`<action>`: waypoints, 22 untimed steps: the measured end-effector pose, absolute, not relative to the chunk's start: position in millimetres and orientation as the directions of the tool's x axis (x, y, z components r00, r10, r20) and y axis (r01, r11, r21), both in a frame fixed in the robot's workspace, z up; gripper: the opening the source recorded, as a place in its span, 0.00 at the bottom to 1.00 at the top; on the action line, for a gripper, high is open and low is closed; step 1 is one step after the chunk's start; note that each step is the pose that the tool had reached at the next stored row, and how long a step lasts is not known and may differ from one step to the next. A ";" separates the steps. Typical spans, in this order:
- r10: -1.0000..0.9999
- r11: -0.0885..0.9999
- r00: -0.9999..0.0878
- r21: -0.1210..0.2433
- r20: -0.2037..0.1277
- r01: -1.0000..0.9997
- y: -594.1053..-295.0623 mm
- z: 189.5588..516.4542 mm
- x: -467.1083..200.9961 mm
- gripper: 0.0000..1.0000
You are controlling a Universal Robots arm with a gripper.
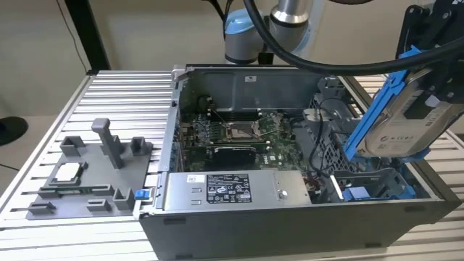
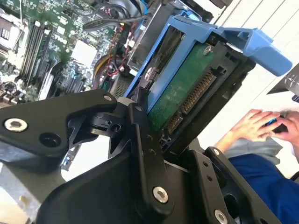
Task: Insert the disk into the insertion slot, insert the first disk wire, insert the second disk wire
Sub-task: 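Insert the disk into the insertion slot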
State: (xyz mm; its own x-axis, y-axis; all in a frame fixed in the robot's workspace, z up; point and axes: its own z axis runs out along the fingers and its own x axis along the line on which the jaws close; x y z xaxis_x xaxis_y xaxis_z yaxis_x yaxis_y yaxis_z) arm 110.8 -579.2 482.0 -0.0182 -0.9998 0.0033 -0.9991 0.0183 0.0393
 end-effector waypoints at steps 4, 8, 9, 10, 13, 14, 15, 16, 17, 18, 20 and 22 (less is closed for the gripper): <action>-1.000 0.018 -0.018 0.039 0.003 -0.999 -582.8 478.3 111.0 0.00; -1.000 0.018 -0.018 0.039 0.003 -0.999 -584.0 471.6 113.1 0.00; -1.000 0.018 -0.018 0.039 0.003 -0.999 -584.0 469.7 114.0 0.00; -1.000 0.018 -0.018 0.039 0.003 -0.999 -584.1 467.6 114.9 0.00; -1.000 0.018 -0.018 0.039 0.003 -0.999 -584.1 462.4 116.8 0.00; -1.000 0.018 -0.018 0.039 0.003 -0.999 -584.0 460.6 117.2 0.00; -1.000 0.018 -0.018 0.039 0.003 -0.999 -584.1 459.2 117.4 0.00; -1.000 0.018 -0.018 0.039 0.003 -0.999 -584.1 458.4 117.5 0.00; -1.000 0.018 -0.018 0.039 0.003 -0.999 -584.1 458.3 117.5 0.00; -1.000 0.018 -0.018 0.039 0.003 -0.999 -584.1 458.3 117.6 0.00; -1.000 0.018 -0.018 0.039 0.003 -0.999 -584.1 458.2 117.6 0.00; -1.000 0.018 -0.018 0.039 0.003 -0.999 -584.1 458.0 117.6 0.00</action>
